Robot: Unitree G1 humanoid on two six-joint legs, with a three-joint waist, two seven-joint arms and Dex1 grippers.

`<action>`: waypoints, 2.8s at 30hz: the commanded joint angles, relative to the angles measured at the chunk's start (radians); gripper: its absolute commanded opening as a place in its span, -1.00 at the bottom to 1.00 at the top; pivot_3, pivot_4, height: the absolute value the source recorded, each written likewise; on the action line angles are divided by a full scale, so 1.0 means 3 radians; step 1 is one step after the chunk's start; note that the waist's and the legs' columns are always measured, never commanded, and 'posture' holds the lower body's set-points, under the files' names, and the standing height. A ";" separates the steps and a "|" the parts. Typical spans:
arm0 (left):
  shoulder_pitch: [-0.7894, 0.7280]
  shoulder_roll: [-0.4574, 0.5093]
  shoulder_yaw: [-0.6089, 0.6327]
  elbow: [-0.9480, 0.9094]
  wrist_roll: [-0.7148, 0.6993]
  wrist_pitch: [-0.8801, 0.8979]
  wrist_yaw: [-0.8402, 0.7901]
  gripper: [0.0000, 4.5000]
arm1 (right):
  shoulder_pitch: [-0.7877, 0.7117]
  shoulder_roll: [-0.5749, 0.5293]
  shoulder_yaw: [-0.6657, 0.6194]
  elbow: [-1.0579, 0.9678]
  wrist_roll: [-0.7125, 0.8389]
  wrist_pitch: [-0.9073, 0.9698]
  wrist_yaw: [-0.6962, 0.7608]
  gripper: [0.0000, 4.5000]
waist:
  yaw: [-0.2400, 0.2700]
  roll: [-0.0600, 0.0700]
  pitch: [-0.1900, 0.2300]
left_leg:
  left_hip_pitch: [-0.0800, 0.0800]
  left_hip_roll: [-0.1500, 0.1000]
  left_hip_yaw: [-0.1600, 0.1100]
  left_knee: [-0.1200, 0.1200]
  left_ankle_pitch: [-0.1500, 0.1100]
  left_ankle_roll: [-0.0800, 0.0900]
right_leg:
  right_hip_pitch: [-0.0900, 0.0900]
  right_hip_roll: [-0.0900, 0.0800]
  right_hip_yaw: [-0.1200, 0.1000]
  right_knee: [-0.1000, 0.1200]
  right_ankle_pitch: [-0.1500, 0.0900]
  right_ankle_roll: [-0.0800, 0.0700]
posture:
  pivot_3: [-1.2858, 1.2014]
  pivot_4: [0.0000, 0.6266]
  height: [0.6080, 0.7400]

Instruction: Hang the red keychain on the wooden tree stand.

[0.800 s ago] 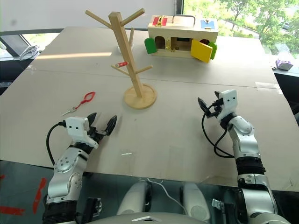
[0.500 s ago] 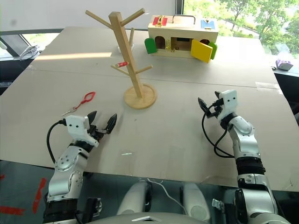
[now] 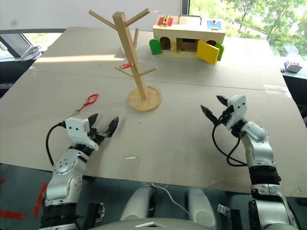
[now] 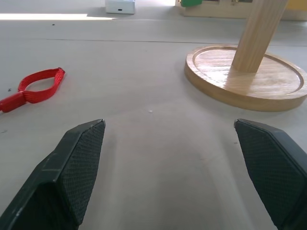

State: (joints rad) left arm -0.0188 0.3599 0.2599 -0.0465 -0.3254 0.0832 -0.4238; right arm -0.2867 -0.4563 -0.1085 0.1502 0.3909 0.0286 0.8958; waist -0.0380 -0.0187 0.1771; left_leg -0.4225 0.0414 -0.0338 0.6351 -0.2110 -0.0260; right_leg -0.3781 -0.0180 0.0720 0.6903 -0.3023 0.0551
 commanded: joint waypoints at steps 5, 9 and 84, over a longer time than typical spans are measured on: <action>-0.0462 0.0448 0.0279 0.0568 -0.0174 0.0046 -0.0317 0.98 | 0.0581 -0.0680 0.0182 -0.1159 0.0449 0.0098 0.1128 1.00 | -0.0004 -0.0002 0.0001 | 0.0001 0.0000 -0.0002 0.0001 0.0000 0.0000 | 0.0004 0.0000 -0.0003 -0.0003 -0.0001 0.0002 | 0.03 -0.52 1.00; -0.0684 0.0639 0.0301 0.0923 -0.0165 0.0057 -0.0505 0.98 | 0.0592 -0.0737 0.0225 -0.1127 0.0381 0.0007 0.1233 1.00 | -0.0013 -0.0005 0.0002 | 0.0003 0.0001 -0.0001 0.0001 0.0000 0.0000 | 0.0004 0.0002 -0.0002 -0.0003 -0.0001 0.0002 | 0.03 -0.52 1.00; -0.0574 -0.0210 -0.0331 -0.1619 -0.0338 0.0606 0.0179 -0.95 | -0.0131 -0.1425 -0.0711 -0.1412 0.1572 0.1317 0.0856 1.00 | 0.0078 -0.0009 0.0007 | -0.0012 0.0000 -0.0007 0.0023 -0.0001 0.0001 | 0.0002 0.0001 -0.0007 0.0006 0.0001 0.0001 | 0.03 -0.52 1.00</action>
State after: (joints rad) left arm -0.1810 0.3002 0.1734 -0.4945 -0.4303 0.2914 -0.3780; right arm -0.3185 -0.8725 -0.2929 -0.2597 0.8602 0.4269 1.1442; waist -0.0145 -0.0215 0.1791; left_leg -0.4264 0.0414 -0.0355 0.6420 -0.2112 -0.0256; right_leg -0.3777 -0.0178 0.0700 0.6917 -0.3021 0.0554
